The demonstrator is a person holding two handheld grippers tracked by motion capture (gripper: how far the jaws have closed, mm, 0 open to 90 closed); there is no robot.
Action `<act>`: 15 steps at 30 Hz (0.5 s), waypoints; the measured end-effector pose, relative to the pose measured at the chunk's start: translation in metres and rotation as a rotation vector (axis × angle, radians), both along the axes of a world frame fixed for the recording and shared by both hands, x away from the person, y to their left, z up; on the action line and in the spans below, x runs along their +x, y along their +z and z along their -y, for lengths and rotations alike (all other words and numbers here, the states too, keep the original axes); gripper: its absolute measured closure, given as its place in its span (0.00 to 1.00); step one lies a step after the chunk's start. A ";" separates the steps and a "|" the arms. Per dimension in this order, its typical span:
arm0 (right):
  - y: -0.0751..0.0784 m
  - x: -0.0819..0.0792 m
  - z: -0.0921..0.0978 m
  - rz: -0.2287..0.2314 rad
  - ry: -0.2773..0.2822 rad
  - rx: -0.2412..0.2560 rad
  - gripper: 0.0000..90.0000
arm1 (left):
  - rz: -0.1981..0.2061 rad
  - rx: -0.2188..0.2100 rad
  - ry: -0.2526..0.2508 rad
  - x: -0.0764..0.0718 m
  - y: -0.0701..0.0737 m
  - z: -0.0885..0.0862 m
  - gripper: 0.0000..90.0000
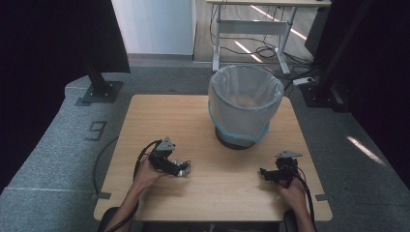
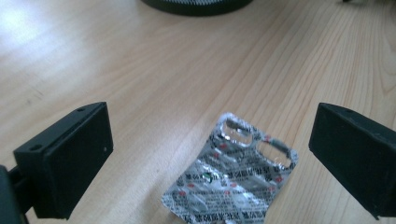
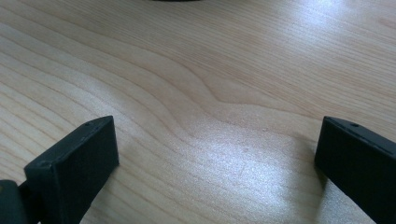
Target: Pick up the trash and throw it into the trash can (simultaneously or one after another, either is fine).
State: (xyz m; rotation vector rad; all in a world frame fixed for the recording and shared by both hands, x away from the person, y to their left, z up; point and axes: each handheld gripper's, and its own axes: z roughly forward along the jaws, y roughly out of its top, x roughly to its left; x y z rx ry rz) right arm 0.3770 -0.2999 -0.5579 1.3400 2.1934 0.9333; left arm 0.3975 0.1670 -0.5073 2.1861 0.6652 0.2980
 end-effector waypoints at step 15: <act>0.000 0.000 0.000 0.000 0.001 -0.001 0.00 | -0.028 0.051 -0.033 -0.003 -0.030 0.003 0.04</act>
